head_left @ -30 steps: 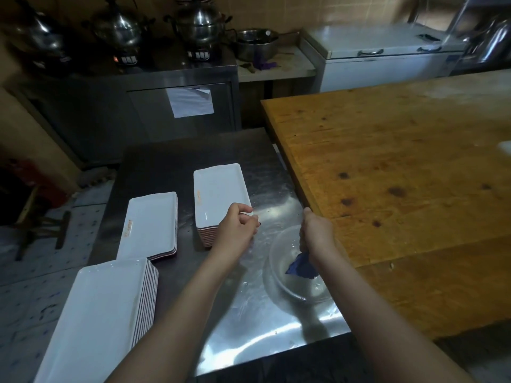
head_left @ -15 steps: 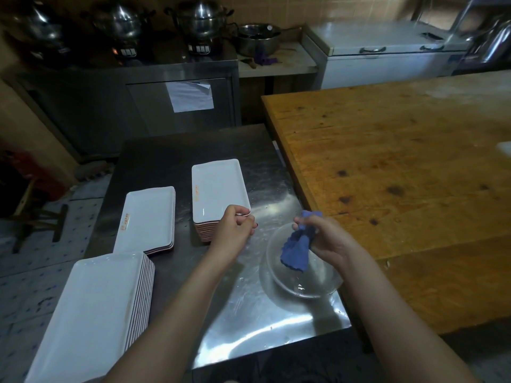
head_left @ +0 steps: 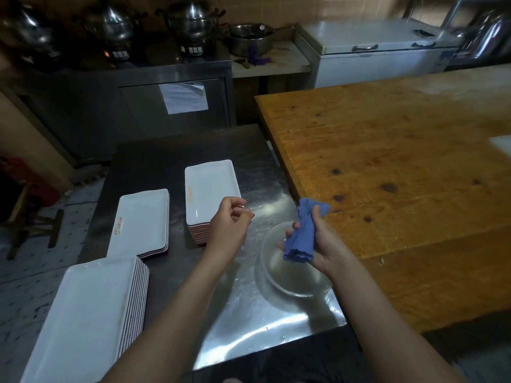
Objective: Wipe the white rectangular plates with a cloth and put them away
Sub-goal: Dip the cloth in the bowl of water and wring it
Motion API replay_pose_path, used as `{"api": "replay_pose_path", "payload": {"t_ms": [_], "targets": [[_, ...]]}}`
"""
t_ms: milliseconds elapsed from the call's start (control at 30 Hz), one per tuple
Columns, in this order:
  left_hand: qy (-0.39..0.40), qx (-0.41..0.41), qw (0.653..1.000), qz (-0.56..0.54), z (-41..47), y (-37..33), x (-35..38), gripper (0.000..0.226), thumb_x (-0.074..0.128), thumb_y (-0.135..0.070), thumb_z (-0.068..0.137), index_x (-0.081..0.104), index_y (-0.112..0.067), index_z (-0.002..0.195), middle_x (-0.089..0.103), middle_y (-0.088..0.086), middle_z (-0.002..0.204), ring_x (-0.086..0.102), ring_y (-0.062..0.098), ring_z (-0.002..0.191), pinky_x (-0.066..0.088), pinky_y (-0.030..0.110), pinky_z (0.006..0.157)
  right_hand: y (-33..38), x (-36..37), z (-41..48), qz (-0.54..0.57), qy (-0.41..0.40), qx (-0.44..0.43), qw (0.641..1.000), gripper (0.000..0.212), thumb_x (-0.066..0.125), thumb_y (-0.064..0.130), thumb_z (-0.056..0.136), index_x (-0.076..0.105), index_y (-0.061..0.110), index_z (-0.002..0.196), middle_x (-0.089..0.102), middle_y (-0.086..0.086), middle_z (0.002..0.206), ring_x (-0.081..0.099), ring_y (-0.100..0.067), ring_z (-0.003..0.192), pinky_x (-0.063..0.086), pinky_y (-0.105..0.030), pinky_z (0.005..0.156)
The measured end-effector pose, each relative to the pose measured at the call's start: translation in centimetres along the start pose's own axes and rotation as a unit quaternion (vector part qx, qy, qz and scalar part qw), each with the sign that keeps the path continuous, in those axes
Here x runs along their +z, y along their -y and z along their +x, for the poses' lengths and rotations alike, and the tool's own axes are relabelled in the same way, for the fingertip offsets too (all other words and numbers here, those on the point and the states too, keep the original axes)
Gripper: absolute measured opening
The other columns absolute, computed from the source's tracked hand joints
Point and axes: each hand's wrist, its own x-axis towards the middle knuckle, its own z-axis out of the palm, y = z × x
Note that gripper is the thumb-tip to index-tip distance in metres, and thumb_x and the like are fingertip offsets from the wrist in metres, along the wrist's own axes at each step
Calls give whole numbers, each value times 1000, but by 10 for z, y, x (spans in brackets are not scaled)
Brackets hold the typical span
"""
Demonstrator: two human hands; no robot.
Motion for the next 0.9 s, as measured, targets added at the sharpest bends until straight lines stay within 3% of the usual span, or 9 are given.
{"api": "replay_pose_path", "payload": {"t_ms": [100,167,200,333,433,500,600,733,900], "targets": [[4,-2,1000,-2,0,1,3,21,53,-12,87,49,-33,85,66,4,86,58,5,73,40,3,56,-2,-1,4,-27,-1,-29,999,23,58,23,87,46,12,104,49,-5,65,50,-14,45,45,-26,42],[11,-3,1000,-2,0,1,5,22,53,-11,88,49,-33,86,66,4,87,58,6,74,40,4,57,-5,-1,8,-45,-24,-43,998,4,48,10,96,45,7,94,49,-5,66,46,-10,41,38,-19,35],[14,-5,1000,-2,0,2,5,22,52,-11,88,49,-33,86,66,4,87,58,6,75,40,4,58,-6,-2,9,-54,-45,-49,996,8,43,9,99,46,7,92,47,-5,66,43,-8,38,34,-16,32],[16,-12,1000,-3,0,3,5,22,52,-11,88,49,-32,86,66,-1,83,57,-1,72,40,3,57,-13,-6,14,-106,-103,-60,987,15,43,25,101,48,16,90,42,1,54,31,-5,31,24,-13,30],[17,-17,1000,-4,0,5,4,21,51,-12,89,49,-33,86,66,-2,83,58,2,73,41,4,53,-14,-7,13,-127,-133,-49,982,38,51,54,91,52,17,82,39,0,51,31,-8,32,23,-16,31],[18,-17,1000,0,0,5,4,21,51,-12,89,49,-33,86,66,-3,83,58,-1,72,40,3,53,-15,-5,11,-151,-145,-53,976,48,48,62,88,52,16,75,38,1,49,29,-9,32,22,-17,32],[18,-17,1000,5,0,4,5,21,51,-12,89,49,-33,85,66,-4,82,58,-5,70,40,2,54,-16,2,9,-157,-168,-53,972,52,42,62,91,44,15,68,33,1,48,26,-9,32,20,-16,32],[26,-21,999,0,-2,5,5,21,50,-12,90,49,-32,85,65,-1,83,60,6,74,43,7,55,-16,6,9,-156,-186,-38,969,53,42,56,93,34,19,56,29,3,44,22,-9,31,17,-16,33],[24,-24,999,8,-3,5,3,21,51,-11,90,49,-31,84,65,-4,79,59,3,73,41,6,55,-15,5,7,-147,-199,-50,968,45,48,45,95,40,19,59,30,3,43,25,-9,31,19,-15,32]]}}
